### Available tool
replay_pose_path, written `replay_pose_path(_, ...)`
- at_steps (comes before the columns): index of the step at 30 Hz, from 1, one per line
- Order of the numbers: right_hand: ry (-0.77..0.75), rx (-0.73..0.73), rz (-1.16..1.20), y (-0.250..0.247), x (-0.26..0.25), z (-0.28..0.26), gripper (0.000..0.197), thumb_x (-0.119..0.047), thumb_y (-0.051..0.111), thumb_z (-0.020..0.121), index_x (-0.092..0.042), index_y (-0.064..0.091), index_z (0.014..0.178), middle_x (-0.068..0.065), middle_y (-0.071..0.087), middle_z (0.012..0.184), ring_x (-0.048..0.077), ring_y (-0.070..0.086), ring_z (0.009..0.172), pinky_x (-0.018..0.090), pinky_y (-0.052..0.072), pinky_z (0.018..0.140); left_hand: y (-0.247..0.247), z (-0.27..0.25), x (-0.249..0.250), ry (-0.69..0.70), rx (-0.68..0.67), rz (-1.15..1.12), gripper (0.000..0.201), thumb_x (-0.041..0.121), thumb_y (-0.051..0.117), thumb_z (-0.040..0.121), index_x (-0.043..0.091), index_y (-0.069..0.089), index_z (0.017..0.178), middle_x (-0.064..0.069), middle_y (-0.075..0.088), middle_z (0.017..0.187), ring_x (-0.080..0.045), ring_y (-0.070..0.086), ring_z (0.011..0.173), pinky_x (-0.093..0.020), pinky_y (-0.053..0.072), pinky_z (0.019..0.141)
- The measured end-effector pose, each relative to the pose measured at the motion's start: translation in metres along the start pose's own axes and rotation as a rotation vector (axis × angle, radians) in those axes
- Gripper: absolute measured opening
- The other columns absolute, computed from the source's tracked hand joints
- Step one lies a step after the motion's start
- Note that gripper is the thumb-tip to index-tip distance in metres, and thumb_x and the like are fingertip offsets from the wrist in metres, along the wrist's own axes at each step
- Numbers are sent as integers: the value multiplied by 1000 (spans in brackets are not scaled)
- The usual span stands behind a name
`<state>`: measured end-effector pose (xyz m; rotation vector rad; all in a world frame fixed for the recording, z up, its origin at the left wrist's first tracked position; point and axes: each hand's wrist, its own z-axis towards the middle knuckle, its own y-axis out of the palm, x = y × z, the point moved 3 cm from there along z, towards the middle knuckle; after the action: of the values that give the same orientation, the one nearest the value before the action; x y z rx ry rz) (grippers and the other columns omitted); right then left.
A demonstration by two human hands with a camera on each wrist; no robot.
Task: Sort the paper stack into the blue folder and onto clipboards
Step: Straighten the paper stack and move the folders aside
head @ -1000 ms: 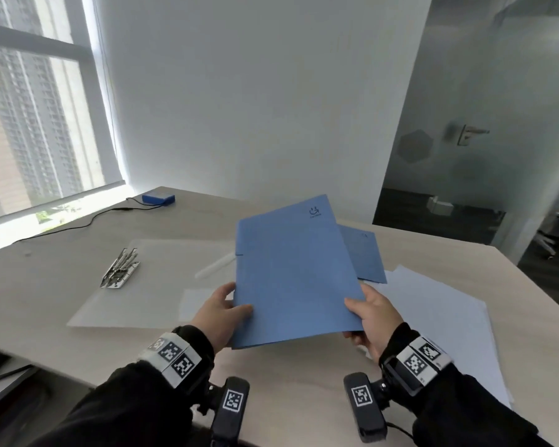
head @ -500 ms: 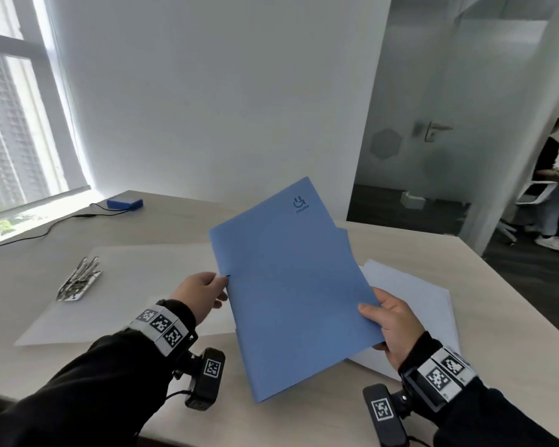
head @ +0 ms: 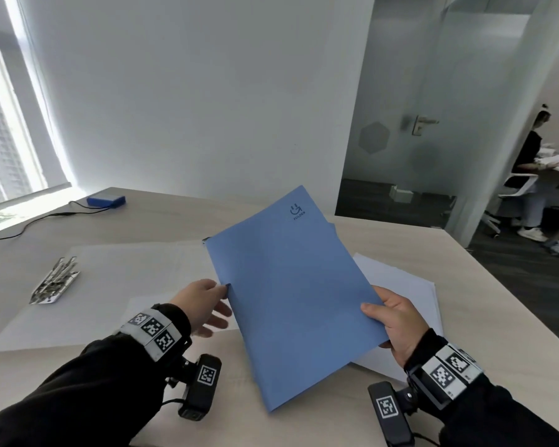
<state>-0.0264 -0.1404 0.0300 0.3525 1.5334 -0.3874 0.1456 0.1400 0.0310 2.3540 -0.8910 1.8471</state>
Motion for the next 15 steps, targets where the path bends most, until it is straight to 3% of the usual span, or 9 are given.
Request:
replay_pose_path(2,9,-7,1,4,0,-1,35,-22,58,73,-34,76,101,9,76,96,29,61,79,26,34,56,11,-5,0,-29,-58,-336,16,21,46,96,10,57,97,-12,63,82,-31,64,64,-33,51,58)
replay_pose_path(4,14,-17,19,11,3,-1,36,-22,58,73,-32,75,102,11,74,93,28,57,75,23,30,51,18,-3,-4,-35,-36,-537,19,17,47,94,10,61,105,-12,65,85,-30,63,66,-37,53,63)
replay_pose_path(8,36,-5,39,20,9,1,36,-22,58,72,-30,74,103,9,74,92,26,59,69,20,27,48,28,4,-15,-37,64,-702,27,18,52,92,11,61,116,-14,69,114,-35,67,98,-50,53,83)
replay_pose_path(10,41,-22,17,25,12,1,36,-23,57,73,-31,73,104,6,74,88,24,59,67,20,26,46,32,5,-15,-35,74,-739,26,12,52,92,14,61,117,-13,69,115,-36,66,106,-56,53,85)
replay_pose_path(13,48,-79,-44,30,9,-1,37,-23,53,75,-27,67,109,1,68,73,13,53,49,18,26,42,34,8,-16,1,82,-796,27,6,51,93,10,60,117,-14,71,106,-34,68,92,-51,57,75)
replay_pose_path(15,73,-117,-131,29,7,1,34,-23,49,76,-25,61,108,3,61,68,15,48,44,19,28,40,33,10,-17,28,88,-827,26,3,49,94,8,59,117,-14,71,97,-31,68,80,-45,58,68)
